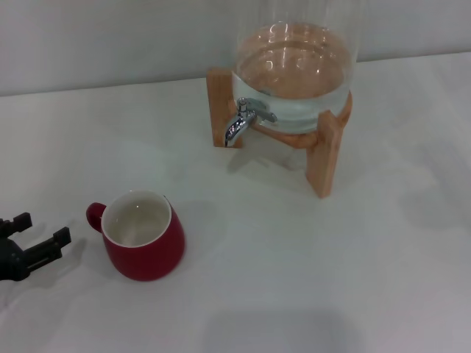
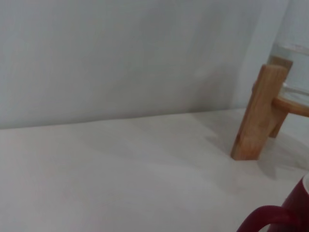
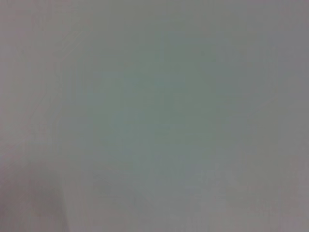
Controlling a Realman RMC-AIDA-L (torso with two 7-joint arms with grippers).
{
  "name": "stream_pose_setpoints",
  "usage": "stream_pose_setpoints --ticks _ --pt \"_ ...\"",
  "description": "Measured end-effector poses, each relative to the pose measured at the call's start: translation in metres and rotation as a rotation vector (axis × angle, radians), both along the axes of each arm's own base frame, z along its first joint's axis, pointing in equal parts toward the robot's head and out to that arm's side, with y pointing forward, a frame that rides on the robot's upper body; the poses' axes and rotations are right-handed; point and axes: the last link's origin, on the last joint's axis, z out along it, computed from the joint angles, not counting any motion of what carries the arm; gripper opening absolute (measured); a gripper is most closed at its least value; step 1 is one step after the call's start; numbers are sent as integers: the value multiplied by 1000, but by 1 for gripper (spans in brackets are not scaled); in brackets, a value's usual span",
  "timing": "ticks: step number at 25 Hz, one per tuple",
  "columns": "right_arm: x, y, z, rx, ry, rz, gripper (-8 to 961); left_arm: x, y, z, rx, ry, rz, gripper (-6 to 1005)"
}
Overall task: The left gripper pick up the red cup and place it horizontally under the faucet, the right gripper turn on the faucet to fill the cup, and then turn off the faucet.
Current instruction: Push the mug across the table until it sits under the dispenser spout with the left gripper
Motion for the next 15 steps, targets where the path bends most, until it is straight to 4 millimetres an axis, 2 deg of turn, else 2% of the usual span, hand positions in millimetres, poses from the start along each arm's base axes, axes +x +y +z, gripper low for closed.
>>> stream_pose_setpoints --ticks 8,15 --pt "1 -1 1 16 8 3 723 2 1 -3 -17 9 -11 860" --pt "0 0 2 15 8 8 723 0 -1 -5 -27 -51 43 860"
